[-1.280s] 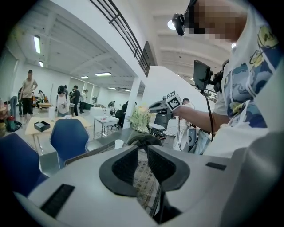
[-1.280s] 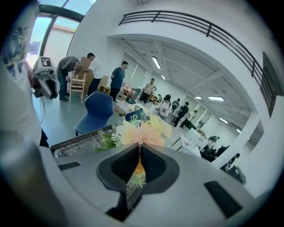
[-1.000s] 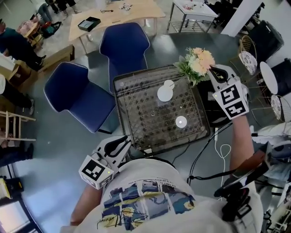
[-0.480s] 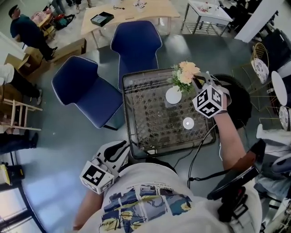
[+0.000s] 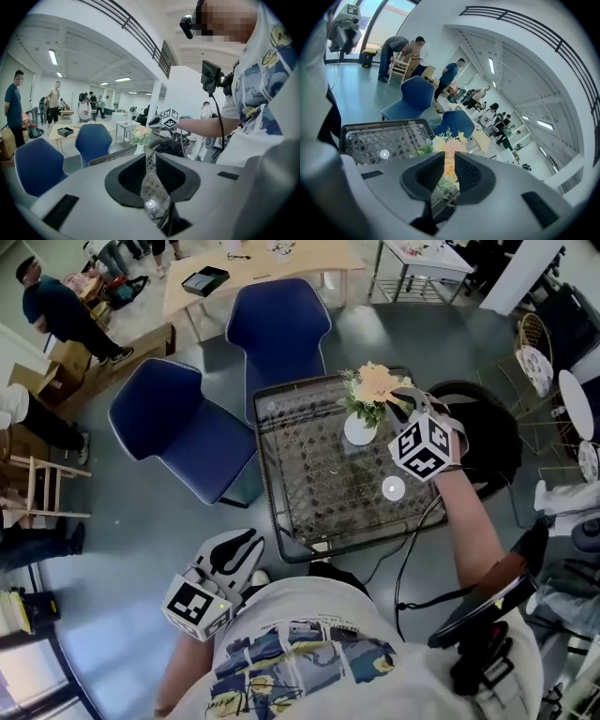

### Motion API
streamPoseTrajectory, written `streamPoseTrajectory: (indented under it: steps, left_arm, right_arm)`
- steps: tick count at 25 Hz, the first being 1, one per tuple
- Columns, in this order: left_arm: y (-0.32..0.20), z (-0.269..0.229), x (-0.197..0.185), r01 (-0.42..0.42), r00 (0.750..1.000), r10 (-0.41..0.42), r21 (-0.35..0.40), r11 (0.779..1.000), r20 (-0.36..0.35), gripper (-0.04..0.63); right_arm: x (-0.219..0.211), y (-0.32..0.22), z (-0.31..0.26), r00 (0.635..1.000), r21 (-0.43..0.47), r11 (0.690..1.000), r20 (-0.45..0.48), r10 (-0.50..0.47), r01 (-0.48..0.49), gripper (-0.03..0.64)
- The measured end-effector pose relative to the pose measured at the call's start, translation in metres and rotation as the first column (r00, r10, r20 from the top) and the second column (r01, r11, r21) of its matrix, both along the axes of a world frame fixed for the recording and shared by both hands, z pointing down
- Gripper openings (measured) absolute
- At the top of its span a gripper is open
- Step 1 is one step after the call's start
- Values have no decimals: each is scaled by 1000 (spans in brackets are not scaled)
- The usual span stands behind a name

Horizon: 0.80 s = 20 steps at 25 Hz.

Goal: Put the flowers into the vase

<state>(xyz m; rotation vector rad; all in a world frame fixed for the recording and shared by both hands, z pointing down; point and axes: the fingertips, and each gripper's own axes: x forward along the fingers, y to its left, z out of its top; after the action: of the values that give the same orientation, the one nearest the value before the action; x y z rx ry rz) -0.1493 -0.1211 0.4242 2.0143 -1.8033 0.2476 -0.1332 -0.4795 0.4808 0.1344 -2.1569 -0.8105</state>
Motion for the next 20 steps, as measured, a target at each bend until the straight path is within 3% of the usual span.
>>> streamPoseTrajectory:
  steps: [6,11,16,20]
  left_arm:
    - [38,-16,-12,-70,998,70,50,996,3,49]
    - [94,-14,-17,-131,991,132,44,990,-16,49]
    - [141,-16,-25,-237,969,240,60,970,-53,45]
    - [184,-9,-26,-254,964,258,61,965,-68,9]
  right_arm:
    - [24,51,-32,990,-59,993,95,109,-103,44]
    - [34,144,-28,970,-189,971,166,178,-146,44]
    - [41,252,-21,947,-357,920,206,245,-160,43]
    - [33,340,-3,942,-496,860,219,254,-117,31]
